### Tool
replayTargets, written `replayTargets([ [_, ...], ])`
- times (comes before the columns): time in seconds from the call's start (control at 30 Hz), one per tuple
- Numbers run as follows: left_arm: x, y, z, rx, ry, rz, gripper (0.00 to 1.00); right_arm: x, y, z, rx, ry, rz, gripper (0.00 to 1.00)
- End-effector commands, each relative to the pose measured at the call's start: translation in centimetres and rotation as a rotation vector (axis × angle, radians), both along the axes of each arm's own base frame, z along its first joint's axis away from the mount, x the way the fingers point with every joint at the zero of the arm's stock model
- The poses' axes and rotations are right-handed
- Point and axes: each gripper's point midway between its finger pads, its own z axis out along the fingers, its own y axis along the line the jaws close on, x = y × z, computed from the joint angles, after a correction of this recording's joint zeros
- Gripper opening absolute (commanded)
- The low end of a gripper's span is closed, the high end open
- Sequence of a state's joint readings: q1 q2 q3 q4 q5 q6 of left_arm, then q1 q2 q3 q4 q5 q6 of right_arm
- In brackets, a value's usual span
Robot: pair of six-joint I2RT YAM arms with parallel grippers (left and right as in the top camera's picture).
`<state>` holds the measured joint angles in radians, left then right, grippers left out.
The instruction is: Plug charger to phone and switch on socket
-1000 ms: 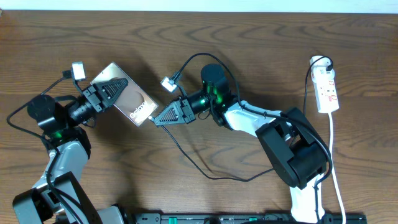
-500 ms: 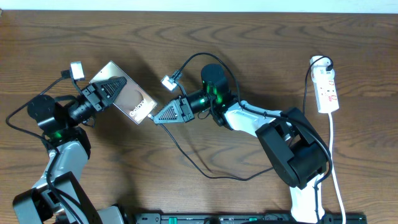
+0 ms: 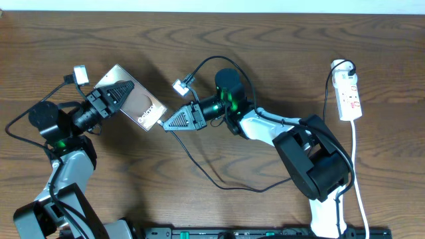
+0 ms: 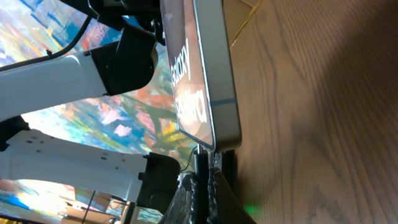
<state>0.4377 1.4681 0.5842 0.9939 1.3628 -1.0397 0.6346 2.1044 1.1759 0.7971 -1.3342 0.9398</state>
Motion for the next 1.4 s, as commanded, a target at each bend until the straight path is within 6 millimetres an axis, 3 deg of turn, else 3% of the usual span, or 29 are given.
replayTargets([
  [0.0, -1.5, -1.6, 0.3, 0.001, 0.000, -0.128, 0.07, 1.5, 1.0, 0.1, 0.000, -0.017, -0.095, 0.01],
  [0.53, -1.6, -1.7, 0.3, 0.001, 0.000, -0.133, 0.07, 1.2, 0.9, 1.5, 0.049, -0.039, -0.079, 0.01],
  [1.17, -1.6, -1.6, 0.3, 0.002, -0.001, -0.131, 0.08, 1.2, 0.9, 1.5, 0.047, -0.038, -0.079, 0.01],
  [1.37, -1.0, -1.2, 0.3, 0.000, -0.002, -0.089, 0.07, 1.1, 0.8, -0.3, -0.017, 0.010, -0.077, 0.01],
])
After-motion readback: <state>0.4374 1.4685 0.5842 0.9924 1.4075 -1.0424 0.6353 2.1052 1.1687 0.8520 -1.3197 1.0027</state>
